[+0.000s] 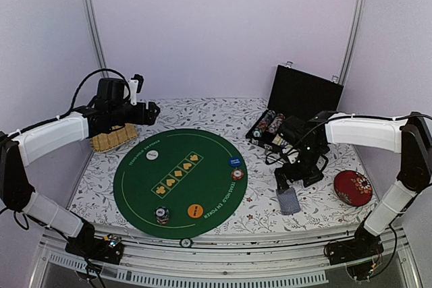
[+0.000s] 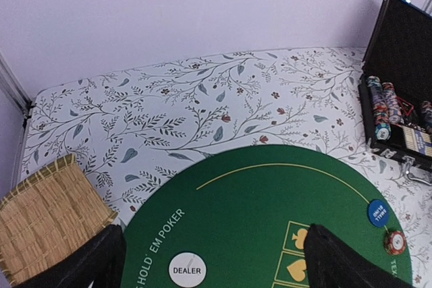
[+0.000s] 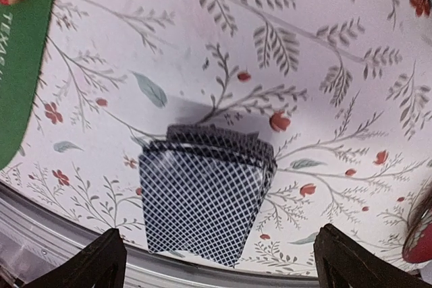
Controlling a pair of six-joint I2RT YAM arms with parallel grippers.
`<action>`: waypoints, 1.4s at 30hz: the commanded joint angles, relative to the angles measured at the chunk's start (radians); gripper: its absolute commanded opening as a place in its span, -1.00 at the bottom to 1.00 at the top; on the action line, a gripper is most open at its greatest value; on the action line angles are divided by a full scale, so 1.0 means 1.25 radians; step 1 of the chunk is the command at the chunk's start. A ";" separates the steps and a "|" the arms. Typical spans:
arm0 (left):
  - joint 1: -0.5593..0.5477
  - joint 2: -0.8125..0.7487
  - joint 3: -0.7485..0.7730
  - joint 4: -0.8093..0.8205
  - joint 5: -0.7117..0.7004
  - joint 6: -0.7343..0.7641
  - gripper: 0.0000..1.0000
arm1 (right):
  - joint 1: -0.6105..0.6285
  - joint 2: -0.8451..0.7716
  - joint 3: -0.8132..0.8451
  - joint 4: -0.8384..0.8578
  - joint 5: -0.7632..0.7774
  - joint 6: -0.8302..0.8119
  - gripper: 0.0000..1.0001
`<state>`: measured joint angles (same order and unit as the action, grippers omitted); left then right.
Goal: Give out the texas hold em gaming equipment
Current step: Position the face-down deck piles at the center of the board.
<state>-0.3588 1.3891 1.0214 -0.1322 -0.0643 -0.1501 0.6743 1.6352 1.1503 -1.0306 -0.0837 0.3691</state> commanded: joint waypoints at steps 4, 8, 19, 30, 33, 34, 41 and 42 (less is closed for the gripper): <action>0.012 0.005 -0.006 0.014 0.013 0.005 0.88 | 0.060 -0.051 -0.101 0.005 -0.072 0.083 0.98; 0.012 0.006 -0.006 0.014 0.019 0.007 0.88 | 0.077 -0.056 -0.113 0.020 -0.061 0.092 0.98; 0.012 0.002 -0.007 0.017 0.034 0.011 0.89 | 0.091 -0.002 -0.153 0.092 0.001 0.100 0.98; 0.012 0.005 -0.007 0.015 0.035 0.014 0.89 | 0.109 0.056 -0.173 0.150 0.018 0.077 0.64; 0.011 0.005 -0.007 0.015 0.035 0.015 0.89 | 0.111 0.069 -0.167 0.159 0.027 0.054 0.41; 0.012 0.006 -0.007 0.015 0.034 0.015 0.89 | 0.114 0.075 -0.158 0.162 0.032 0.038 0.36; 0.012 0.006 -0.008 0.016 0.030 0.019 0.88 | 0.191 0.126 -0.099 0.214 -0.004 -0.118 0.20; 0.012 0.007 -0.008 0.016 0.029 0.019 0.89 | 0.209 0.139 -0.080 0.208 -0.004 -0.147 0.20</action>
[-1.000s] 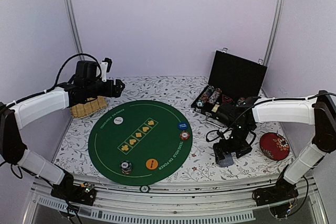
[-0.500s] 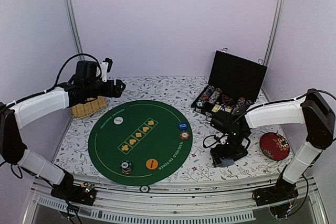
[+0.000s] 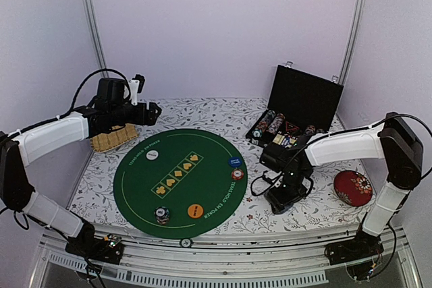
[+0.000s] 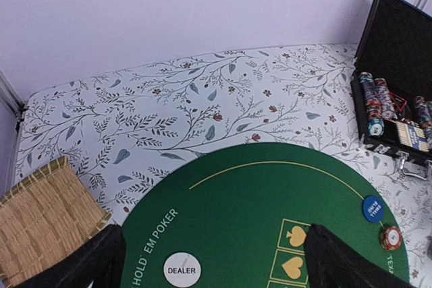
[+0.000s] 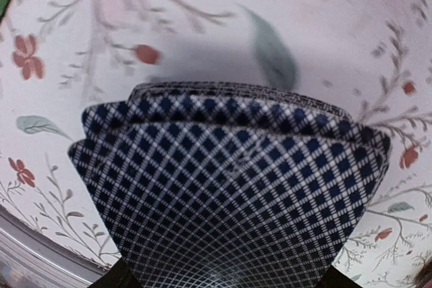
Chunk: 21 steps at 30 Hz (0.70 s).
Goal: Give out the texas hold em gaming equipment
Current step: Position the face-down deck piles at the center of the board.
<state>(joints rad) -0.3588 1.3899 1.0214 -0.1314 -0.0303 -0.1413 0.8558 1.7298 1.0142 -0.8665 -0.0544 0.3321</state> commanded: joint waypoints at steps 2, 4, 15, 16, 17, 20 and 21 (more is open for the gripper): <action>0.012 0.009 -0.009 0.016 0.003 0.012 0.89 | 0.100 0.090 0.064 0.066 -0.027 -0.158 0.20; 0.012 0.012 -0.007 0.014 0.009 0.012 0.88 | 0.130 0.119 0.091 0.060 -0.030 -0.204 0.20; 0.012 0.023 -0.007 0.014 0.022 0.012 0.88 | 0.191 0.172 0.133 0.069 -0.022 -0.381 0.29; 0.012 0.025 -0.007 0.015 0.025 0.010 0.88 | 0.192 0.173 0.136 0.071 -0.022 -0.391 0.34; 0.013 0.028 -0.006 0.015 0.030 0.009 0.87 | 0.193 0.173 0.136 0.073 -0.021 -0.397 0.41; 0.009 0.033 0.004 0.005 0.040 0.010 0.84 | 0.192 0.155 0.120 0.088 -0.005 -0.406 0.71; 0.009 0.032 0.008 0.000 0.043 0.009 0.82 | 0.193 0.141 0.112 0.097 0.003 -0.408 0.85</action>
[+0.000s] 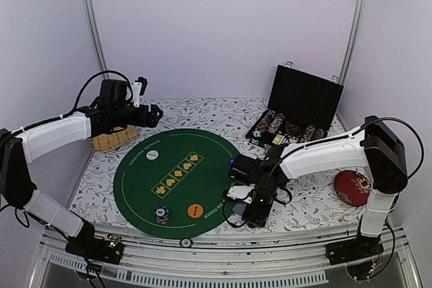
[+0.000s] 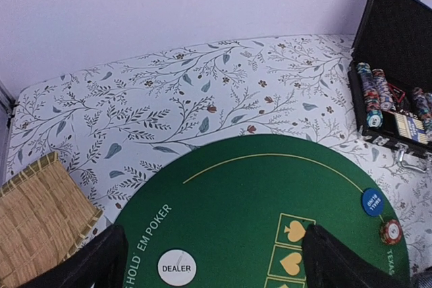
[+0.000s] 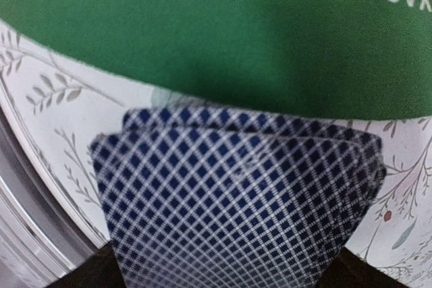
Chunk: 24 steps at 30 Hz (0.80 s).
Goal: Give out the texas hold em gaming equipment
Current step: Position the face-down deck piles at the center of the board, then hold the face-down deck piles at the center of the board.
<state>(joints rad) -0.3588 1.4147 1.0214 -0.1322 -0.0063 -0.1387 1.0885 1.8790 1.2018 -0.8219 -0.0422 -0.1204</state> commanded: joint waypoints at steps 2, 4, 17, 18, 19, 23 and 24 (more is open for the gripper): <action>0.005 0.008 0.015 -0.004 0.036 0.000 0.81 | 0.006 -0.017 -0.056 0.082 0.020 -0.044 0.98; -0.013 0.003 0.019 -0.006 0.049 -0.008 0.79 | 0.006 -0.064 -0.075 0.120 0.041 -0.043 0.98; -0.378 0.058 -0.041 0.010 0.160 -0.258 0.97 | 0.004 -0.442 -0.384 0.480 -0.010 -0.054 0.98; -0.406 0.075 -0.037 0.019 0.163 -0.259 0.94 | 0.004 -0.467 -0.411 0.518 -0.001 -0.043 0.98; -0.429 0.102 -0.026 0.020 0.167 -0.255 0.90 | 0.004 -0.485 -0.432 0.563 0.010 -0.021 0.98; -0.477 0.200 0.023 0.016 0.217 -0.271 0.59 | 0.004 -0.524 -0.488 0.654 -0.026 0.084 0.98; -0.483 0.219 0.028 0.024 0.232 -0.277 0.55 | 0.004 -0.524 -0.496 0.668 -0.031 0.109 0.98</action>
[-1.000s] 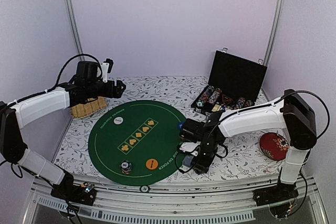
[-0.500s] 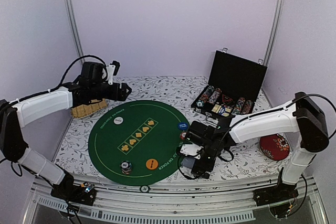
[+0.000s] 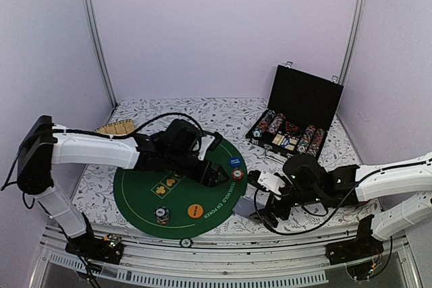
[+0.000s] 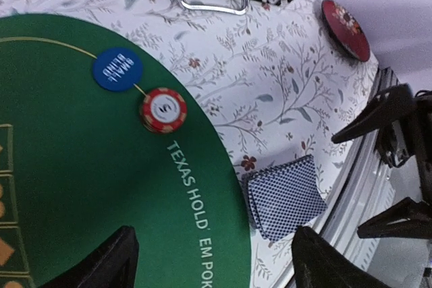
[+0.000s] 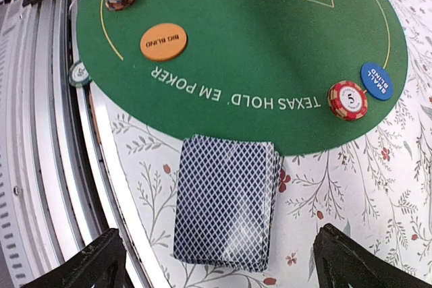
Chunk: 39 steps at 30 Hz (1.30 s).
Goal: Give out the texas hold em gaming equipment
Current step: Hold the face-down deck piles at the center of the board.
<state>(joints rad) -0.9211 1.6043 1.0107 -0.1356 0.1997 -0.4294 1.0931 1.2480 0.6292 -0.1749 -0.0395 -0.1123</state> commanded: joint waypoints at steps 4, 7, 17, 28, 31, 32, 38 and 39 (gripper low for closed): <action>-0.057 0.118 0.065 0.035 0.094 -0.036 0.53 | 0.001 -0.006 -0.090 0.172 0.023 0.241 0.98; -0.061 0.144 0.072 0.036 0.108 -0.032 0.52 | 0.000 -0.010 -0.142 0.189 0.057 0.298 0.98; -0.064 0.215 0.101 0.040 0.154 -0.021 0.40 | 0.016 0.120 -0.118 0.209 0.035 0.246 0.98; -0.076 0.265 0.113 0.040 0.192 -0.012 0.22 | 0.074 0.232 -0.053 0.175 0.092 0.242 0.76; -0.078 0.282 0.119 0.040 0.194 -0.011 0.14 | 0.074 0.237 -0.051 0.172 0.106 0.249 0.58; -0.078 0.282 0.120 0.040 0.192 -0.011 0.13 | 0.074 0.238 -0.050 0.172 0.106 0.250 0.57; -0.082 0.338 0.145 0.039 0.197 0.006 0.20 | 0.075 0.240 -0.054 0.182 0.099 0.246 0.56; -0.084 0.348 0.151 0.039 0.198 0.006 0.20 | 0.074 0.240 -0.055 0.183 0.097 0.244 0.56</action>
<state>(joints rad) -1.0092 1.9926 1.1629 -0.0925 0.4339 -0.4446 1.1782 1.5269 0.5568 0.0696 0.0788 0.1871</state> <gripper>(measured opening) 0.593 0.783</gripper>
